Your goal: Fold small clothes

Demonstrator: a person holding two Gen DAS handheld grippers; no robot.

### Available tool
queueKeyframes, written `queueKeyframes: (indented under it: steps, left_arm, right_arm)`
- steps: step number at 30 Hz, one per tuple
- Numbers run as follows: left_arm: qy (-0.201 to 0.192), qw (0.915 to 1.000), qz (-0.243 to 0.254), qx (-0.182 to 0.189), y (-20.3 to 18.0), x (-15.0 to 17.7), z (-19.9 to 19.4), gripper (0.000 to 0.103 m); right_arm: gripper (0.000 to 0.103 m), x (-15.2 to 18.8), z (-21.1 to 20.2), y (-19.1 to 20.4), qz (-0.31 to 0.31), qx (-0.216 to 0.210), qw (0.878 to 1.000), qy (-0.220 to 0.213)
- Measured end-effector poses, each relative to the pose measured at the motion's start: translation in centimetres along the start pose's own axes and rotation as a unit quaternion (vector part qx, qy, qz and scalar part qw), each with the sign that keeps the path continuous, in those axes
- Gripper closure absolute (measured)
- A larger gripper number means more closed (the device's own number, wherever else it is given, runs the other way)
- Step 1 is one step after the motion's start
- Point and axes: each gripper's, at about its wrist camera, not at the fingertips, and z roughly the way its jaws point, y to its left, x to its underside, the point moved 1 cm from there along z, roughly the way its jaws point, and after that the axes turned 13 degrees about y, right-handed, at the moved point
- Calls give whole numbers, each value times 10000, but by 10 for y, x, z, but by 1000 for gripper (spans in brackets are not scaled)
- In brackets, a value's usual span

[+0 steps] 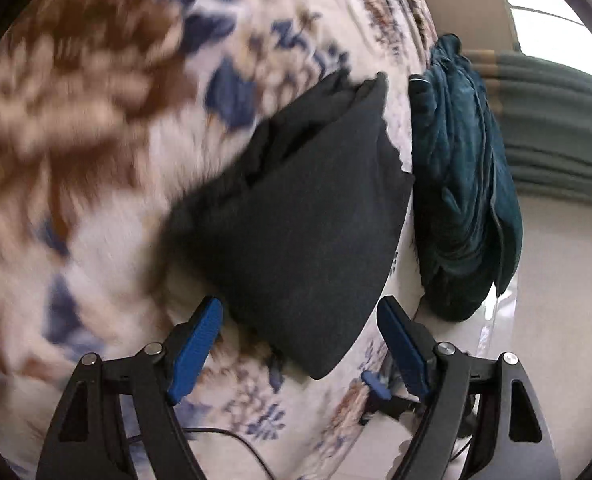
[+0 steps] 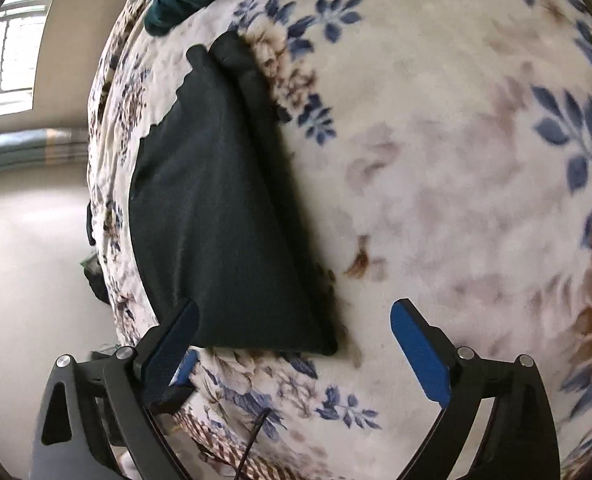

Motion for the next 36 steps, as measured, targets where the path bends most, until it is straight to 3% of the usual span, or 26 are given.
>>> queueKeyframes:
  steps: [7,10,13,15,16,17,20,24,25,26,31,36]
  left_arm:
    - [-122,9993,-338,-83,12,-12,63,22]
    - [-794,9953,-549,-90,4,-13,68,13]
    - [-1390,9878,-543,-439,-15,-11,73,14]
    - [-1791,9812,-554,-451,-21,-9,70,33]
    - [-1825,9806,-566,-447,-21,-10,69,50]
    - [-1819,9810,-541,-390,-23,-11,66,57]
    - [-1753,9834,-285,-363,-28,-12,57,67]
    - [-1603,9858,82,-488,-30,-21,44,70]
    - [-1584,9862,104,-474,-31,-24,37,70]
    - [-1541,9867,155,-500,-31,-25,33,71]
    - [-1113,9880,769,-742,-38,-48,2,71]
    - [-502,9845,1314,-1043,-39,-93,-44,72]
  right_arm:
    - [5,-33,-6,-2,-251,-124,9996,-63]
    - [5,-60,3,6,-440,-256,9987,-47]
    - [5,-93,21,16,-572,-403,9975,7]
    - [5,-121,36,25,-650,-529,9964,107]
    - [5,-130,41,28,-676,-514,9963,127]
    - [5,-144,48,34,-712,-489,9962,124]
    - [3,-173,63,52,-852,-494,9950,133]
    - [4,-187,71,67,-803,-643,9947,58]
    - [28,-187,73,69,-728,-597,9956,33]
    - [85,-185,76,71,-692,-555,9960,103]
    - [86,-151,77,67,-344,-776,9964,-73]
    - [86,-80,89,63,13,-829,9964,-169]
